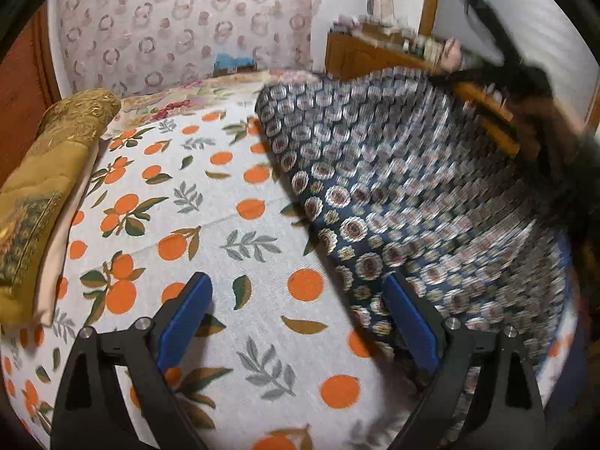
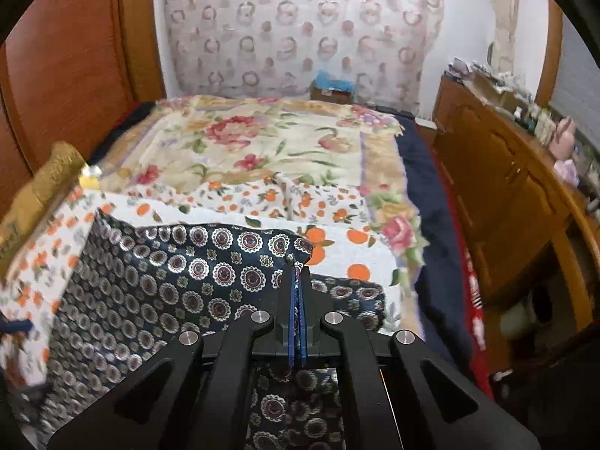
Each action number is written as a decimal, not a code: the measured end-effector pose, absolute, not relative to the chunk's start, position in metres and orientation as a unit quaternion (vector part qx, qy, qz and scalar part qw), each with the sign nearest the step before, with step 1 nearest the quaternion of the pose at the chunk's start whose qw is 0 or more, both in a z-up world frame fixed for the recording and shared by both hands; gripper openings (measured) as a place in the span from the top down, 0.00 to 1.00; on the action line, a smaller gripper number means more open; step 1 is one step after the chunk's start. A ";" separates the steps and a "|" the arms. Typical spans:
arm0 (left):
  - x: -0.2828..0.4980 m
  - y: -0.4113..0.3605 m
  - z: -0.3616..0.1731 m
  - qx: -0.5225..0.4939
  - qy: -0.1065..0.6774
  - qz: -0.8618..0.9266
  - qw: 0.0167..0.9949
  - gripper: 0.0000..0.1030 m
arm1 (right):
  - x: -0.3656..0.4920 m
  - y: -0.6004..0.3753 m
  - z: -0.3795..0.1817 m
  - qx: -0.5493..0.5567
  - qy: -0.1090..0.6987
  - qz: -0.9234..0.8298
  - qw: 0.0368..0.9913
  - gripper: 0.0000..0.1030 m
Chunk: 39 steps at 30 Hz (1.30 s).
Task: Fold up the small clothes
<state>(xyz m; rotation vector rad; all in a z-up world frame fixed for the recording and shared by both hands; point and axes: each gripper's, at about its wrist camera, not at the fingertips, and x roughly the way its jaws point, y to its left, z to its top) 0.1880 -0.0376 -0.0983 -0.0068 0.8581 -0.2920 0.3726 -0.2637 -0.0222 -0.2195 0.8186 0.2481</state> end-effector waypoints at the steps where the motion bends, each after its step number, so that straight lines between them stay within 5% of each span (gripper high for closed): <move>1: 0.186 -0.036 -0.094 -0.012 0.411 -0.144 0.900 0.09 | 0.373 -0.264 -0.021 -0.110 0.398 0.121 0.903 1.00; 13: 0.157 -0.052 -0.067 0.006 0.377 -0.168 0.911 0.09 | 0.378 -0.296 -0.024 -0.123 0.407 0.057 0.903 0.98; 24: 0.153 -0.054 -0.069 0.001 0.377 -0.167 0.911 0.09 | 0.282 -0.307 -0.013 -0.088 0.371 0.124 0.916 0.94; 33: 0.135 -0.062 -0.076 0.006 0.386 -0.192 0.902 0.10 | 0.190 -0.309 -0.033 -0.057 0.366 0.148 0.917 0.67; 39: 0.120 -0.072 -0.084 0.004 0.399 -0.223 0.889 0.25 | 0.155 -0.320 -0.056 -0.063 0.393 0.126 0.909 0.57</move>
